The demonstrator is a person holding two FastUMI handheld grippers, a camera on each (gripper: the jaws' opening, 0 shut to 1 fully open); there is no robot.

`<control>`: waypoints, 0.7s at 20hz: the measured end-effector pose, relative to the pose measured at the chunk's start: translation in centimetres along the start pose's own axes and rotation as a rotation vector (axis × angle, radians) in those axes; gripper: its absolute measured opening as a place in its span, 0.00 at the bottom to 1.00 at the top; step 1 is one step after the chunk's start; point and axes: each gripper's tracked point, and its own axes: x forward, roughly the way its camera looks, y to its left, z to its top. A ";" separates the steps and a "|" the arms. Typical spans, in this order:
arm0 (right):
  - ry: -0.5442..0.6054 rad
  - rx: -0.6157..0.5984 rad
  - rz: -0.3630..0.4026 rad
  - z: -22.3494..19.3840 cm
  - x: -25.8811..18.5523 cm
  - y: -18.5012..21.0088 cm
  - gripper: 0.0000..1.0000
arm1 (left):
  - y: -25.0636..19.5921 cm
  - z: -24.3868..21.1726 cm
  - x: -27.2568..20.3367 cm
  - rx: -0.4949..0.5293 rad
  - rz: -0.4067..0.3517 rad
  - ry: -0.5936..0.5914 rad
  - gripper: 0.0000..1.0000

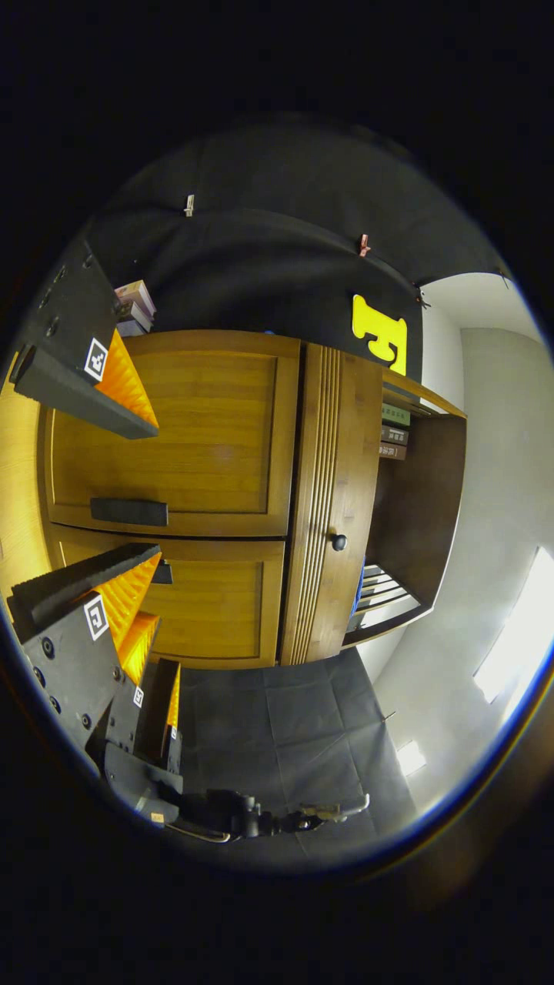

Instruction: Open the right door of the double-door shoe cabinet with the right hand, and open the left door with the left hand.

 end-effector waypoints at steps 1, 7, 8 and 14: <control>0.002 0.004 0.001 -0.3 0.5 0.2 0.92 | 0.3 0.1 -0.1 0.000 0.004 -0.001 0.85; 0.028 0.012 -0.030 -2.6 4.7 -0.2 0.93 | 2.0 -0.1 -0.3 0.025 0.033 -0.002 0.85; 0.042 0.010 -0.030 -3.2 5.3 -0.2 0.92 | 2.3 -0.1 -0.3 0.030 0.041 -0.003 0.85; 0.078 -0.007 -0.062 -5.8 9.0 -0.8 0.93 | 4.5 -0.8 -0.2 0.030 0.090 0.005 0.85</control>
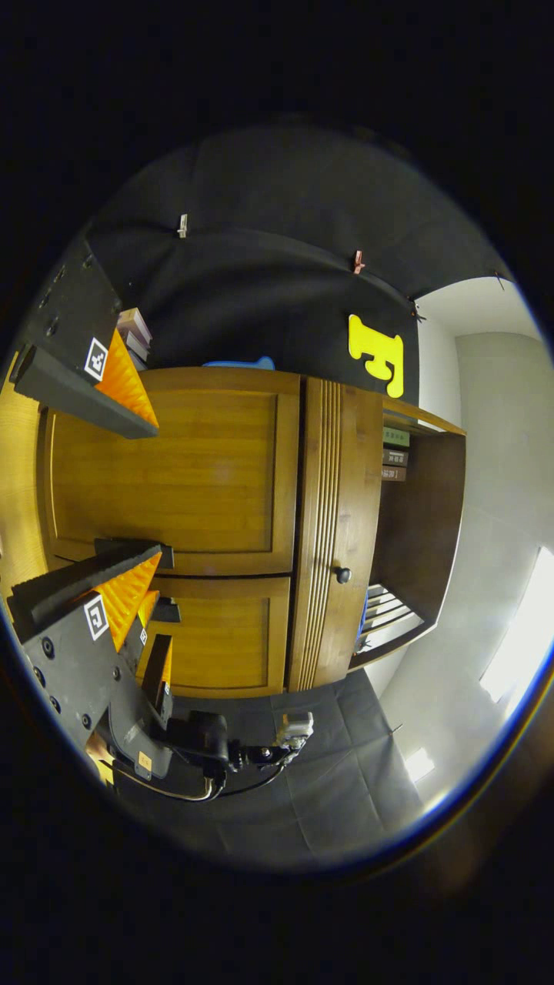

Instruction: Open the right door of the double-door shoe cabinet with the right hand, and open the left door with the left hand.

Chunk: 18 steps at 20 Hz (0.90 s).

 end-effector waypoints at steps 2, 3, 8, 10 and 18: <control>0.009 -0.002 -0.008 -0.6 0.8 -0.3 0.93 | 0.8 -0.2 0.1 -0.002 0.023 -0.001 0.85; 0.023 -0.003 -0.017 -1.1 1.2 -0.6 0.92 | 1.1 -0.1 0.2 -0.003 0.031 -0.005 0.85; 0.058 0.014 -0.017 -2.9 2.8 -0.8 0.83 | 1.6 0.1 0.6 -0.004 0.047 -0.024 0.85; 0.073 0.015 -0.019 -3.6 3.1 -0.7 0.70 | 2.0 -0.1 0.7 -0.003 0.053 -0.022 0.81; 0.078 -0.008 -0.014 -3.6 2.9 -0.2 0.27 | 3.0 -1.0 1.1 -0.007 0.080 0.004 0.85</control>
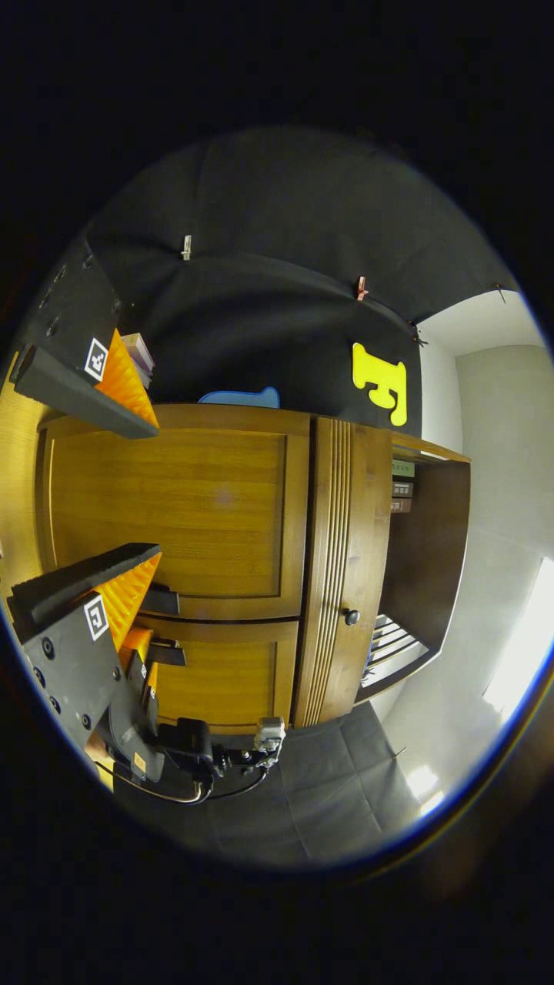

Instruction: Open the right door of the double-door shoe cabinet with the right hand, and open the left door with the left hand.

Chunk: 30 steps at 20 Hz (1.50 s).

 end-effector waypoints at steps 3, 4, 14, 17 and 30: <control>-0.002 -0.018 0.001 0.3 -0.6 -0.1 0.22 | 0.1 0.2 -0.2 0.010 0.002 -0.002 0.85; 0.000 -0.014 0.009 0.4 -1.2 0.0 0.27 | 0.0 0.3 -0.3 0.012 0.001 -0.005 0.85; 0.024 -0.035 0.057 0.2 -5.7 -0.9 0.27 | -4.3 -0.4 -2.2 0.001 -0.101 0.021 0.85; 0.023 -0.033 0.086 0.3 -7.3 -1.3 0.27 | -5.7 -0.6 -2.2 0.006 -0.115 0.024 0.85; 0.030 -0.041 0.140 1.1 -16.4 -6.6 0.22 | -12.8 -1.4 -1.7 -0.037 -0.180 0.024 0.85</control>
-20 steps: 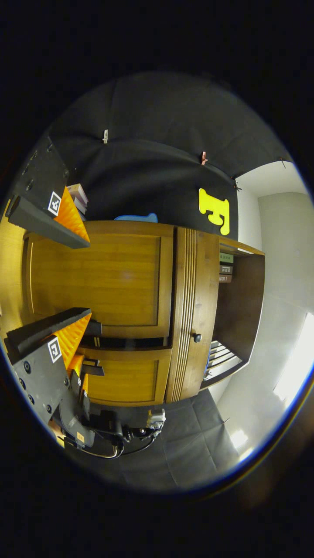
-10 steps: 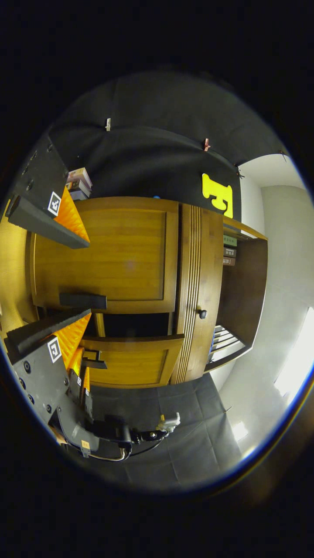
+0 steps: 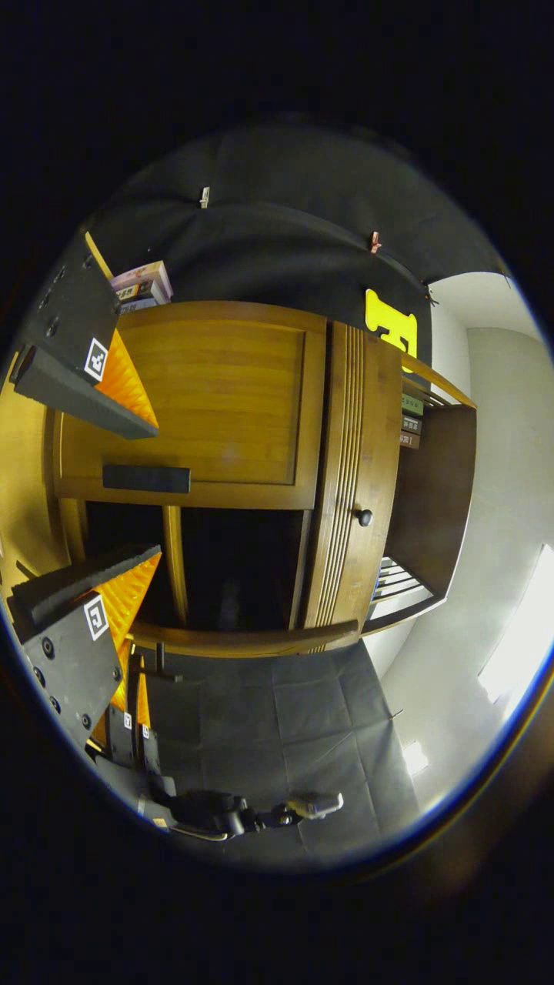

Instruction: Open the right door of the double-door shoe cabinet with the right hand, and open the left door with the left hand.

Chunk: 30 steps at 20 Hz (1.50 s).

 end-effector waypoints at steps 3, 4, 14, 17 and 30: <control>-0.008 -0.005 -0.029 0.0 -1.9 -1.6 0.26 | -1.6 -0.4 0.2 -0.017 -0.021 0.004 0.85; -0.009 0.000 -0.034 0.0 -2.2 -1.9 0.31 | -2.1 -0.5 0.2 -0.023 -0.028 0.006 0.85; -0.023 0.003 -0.166 0.3 -6.6 -7.5 0.25 | -6.0 -1.1 0.8 -0.027 -0.078 0.015 0.85; -0.022 -0.018 -0.230 0.3 -7.6 -10.1 0.25 | -7.3 -1.4 1.1 -0.032 -0.100 0.021 0.85; -0.024 -0.036 -0.435 0.9 -14.2 -18.9 0.15 | -11.2 -2.5 3.1 -0.034 -0.125 0.034 0.81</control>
